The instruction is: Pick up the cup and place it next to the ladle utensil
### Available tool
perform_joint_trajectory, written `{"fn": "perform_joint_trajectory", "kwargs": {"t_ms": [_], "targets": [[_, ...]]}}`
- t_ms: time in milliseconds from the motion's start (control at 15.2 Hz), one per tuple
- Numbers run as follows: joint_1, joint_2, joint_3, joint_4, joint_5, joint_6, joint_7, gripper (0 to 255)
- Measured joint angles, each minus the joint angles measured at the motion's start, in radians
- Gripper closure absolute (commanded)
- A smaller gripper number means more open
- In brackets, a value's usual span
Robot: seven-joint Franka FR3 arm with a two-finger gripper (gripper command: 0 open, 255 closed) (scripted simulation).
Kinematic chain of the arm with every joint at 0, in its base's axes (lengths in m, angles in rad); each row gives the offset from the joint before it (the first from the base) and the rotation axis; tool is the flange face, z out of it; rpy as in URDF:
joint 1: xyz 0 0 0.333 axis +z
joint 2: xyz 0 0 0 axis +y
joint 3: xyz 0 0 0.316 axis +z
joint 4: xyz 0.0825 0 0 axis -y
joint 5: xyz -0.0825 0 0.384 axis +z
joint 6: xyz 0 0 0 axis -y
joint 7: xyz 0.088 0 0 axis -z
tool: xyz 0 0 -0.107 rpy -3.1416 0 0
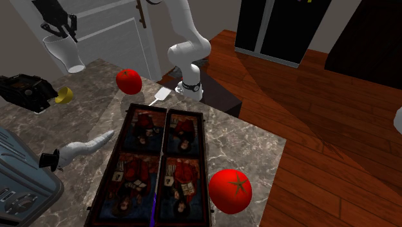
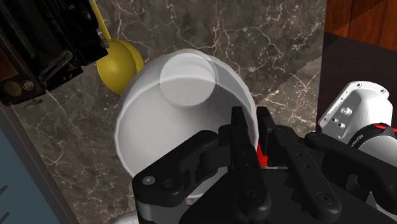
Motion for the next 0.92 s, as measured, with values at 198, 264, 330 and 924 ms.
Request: {"fn": "perform_joint_trajectory", "kwargs": {"t_ms": [198,264,330,924], "targets": [[-0.018,-0.012,0.009,-0.049,-0.007,0.036,0.012,255],[-0.027,-0.017,0.013,-0.067,-0.01,0.048,0.015,255],[-0.039,-0.022,0.019,-0.085,-0.014,0.06,0.018,255],[-0.08,-0.06,0.018,-0.221,-0.046,0.167,0.045,255]]}}
